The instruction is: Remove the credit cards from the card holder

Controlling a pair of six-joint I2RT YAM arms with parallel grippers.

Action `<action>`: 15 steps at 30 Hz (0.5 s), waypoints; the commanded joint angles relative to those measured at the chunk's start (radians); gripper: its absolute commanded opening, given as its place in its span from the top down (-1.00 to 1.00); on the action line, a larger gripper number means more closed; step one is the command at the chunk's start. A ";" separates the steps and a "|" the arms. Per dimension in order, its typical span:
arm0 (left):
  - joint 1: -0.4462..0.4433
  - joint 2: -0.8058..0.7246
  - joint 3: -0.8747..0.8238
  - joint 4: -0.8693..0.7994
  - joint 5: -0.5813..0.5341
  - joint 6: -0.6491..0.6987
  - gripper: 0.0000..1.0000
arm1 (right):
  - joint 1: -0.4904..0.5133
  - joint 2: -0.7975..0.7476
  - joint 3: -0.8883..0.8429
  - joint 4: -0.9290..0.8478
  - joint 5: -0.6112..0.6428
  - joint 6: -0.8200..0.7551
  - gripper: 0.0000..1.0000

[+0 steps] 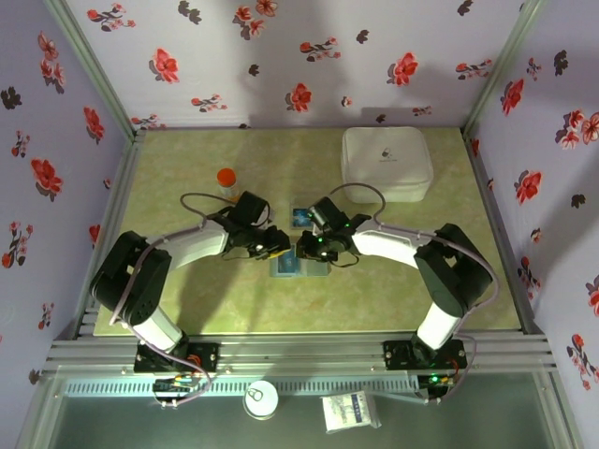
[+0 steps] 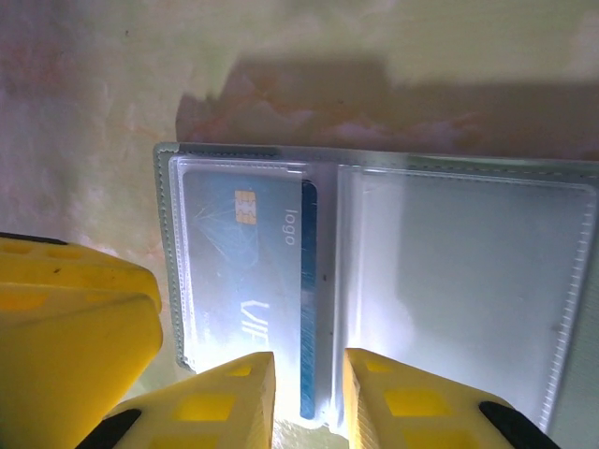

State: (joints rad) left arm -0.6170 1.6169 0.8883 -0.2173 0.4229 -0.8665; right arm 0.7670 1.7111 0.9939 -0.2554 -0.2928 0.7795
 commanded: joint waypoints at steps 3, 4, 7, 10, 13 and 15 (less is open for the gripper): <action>0.016 -0.022 -0.027 0.012 0.020 0.032 0.61 | 0.011 0.041 0.041 0.011 -0.023 0.023 0.49; 0.017 -0.018 -0.028 0.012 0.020 0.033 0.65 | 0.011 0.046 0.042 0.011 -0.026 0.023 0.48; 0.017 -0.007 -0.033 0.012 0.010 0.038 0.73 | 0.012 0.057 0.044 0.019 -0.035 0.025 0.49; 0.017 0.004 -0.035 0.005 0.008 0.054 0.79 | 0.012 0.065 0.046 0.032 -0.041 0.032 0.48; 0.019 0.018 -0.031 -0.016 -0.008 0.070 0.86 | 0.014 0.075 0.050 0.044 -0.048 0.037 0.49; 0.020 0.026 -0.030 -0.021 -0.011 0.076 0.91 | 0.014 0.079 0.053 0.046 -0.045 0.037 0.51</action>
State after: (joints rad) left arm -0.6041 1.6222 0.8661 -0.2138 0.4194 -0.8280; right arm 0.7727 1.7733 1.0168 -0.2306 -0.3233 0.7971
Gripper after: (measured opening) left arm 0.051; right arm 0.247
